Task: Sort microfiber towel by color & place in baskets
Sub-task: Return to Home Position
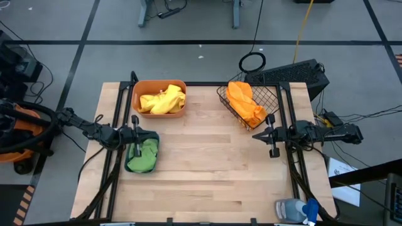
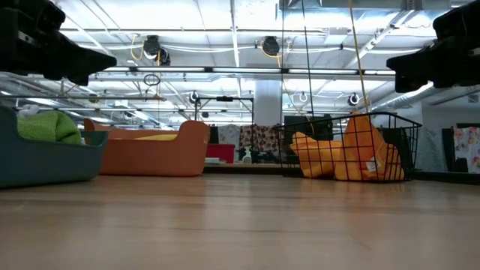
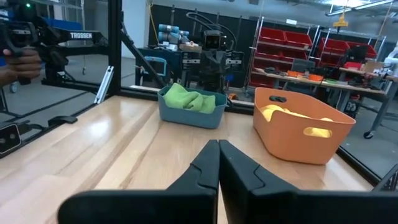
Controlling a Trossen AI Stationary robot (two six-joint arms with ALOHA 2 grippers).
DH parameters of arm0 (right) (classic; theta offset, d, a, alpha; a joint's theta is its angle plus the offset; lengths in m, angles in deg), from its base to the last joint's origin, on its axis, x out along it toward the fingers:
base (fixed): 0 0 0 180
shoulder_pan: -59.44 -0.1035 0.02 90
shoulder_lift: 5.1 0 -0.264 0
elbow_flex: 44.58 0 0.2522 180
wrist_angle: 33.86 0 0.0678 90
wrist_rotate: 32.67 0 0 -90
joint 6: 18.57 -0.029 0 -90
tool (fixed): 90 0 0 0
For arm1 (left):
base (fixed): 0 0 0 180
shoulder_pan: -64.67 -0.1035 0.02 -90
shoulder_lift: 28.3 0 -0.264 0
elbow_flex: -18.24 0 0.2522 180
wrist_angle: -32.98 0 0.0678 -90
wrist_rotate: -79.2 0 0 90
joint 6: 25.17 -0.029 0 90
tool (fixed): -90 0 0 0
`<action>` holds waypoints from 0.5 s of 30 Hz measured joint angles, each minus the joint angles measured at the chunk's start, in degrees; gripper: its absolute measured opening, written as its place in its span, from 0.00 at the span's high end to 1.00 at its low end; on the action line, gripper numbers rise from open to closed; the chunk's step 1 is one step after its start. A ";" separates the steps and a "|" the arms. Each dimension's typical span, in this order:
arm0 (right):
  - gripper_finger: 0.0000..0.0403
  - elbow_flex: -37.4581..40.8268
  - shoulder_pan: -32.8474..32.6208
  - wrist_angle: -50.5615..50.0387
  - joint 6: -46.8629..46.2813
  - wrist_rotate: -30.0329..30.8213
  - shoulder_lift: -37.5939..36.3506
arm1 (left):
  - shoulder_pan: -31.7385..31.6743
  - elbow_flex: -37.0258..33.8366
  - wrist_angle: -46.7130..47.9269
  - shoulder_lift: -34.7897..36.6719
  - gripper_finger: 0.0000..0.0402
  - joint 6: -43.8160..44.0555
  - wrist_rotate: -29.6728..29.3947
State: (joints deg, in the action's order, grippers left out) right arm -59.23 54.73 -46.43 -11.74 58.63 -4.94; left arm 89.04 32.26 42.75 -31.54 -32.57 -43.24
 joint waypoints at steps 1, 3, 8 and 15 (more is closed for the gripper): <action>1.00 0.00 0.00 0.00 -0.07 0.04 0.00 | -0.89 0.00 0.02 0.00 0.99 0.41 1.90; 1.00 0.00 0.00 0.15 -0.15 0.15 0.00 | -2.67 0.00 0.09 0.00 0.99 0.93 5.42; 1.00 0.00 0.00 0.20 -0.15 0.19 0.00 | -6.81 0.00 0.37 0.00 0.99 1.05 10.05; 1.00 0.02 0.00 0.22 -0.15 0.19 0.00 | -12.20 0.02 0.68 0.00 1.00 -0.24 13.43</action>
State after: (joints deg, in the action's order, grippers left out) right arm -59.21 54.73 -46.21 -11.89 58.83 -4.94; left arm 76.84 32.27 43.43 -31.54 -32.81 -29.81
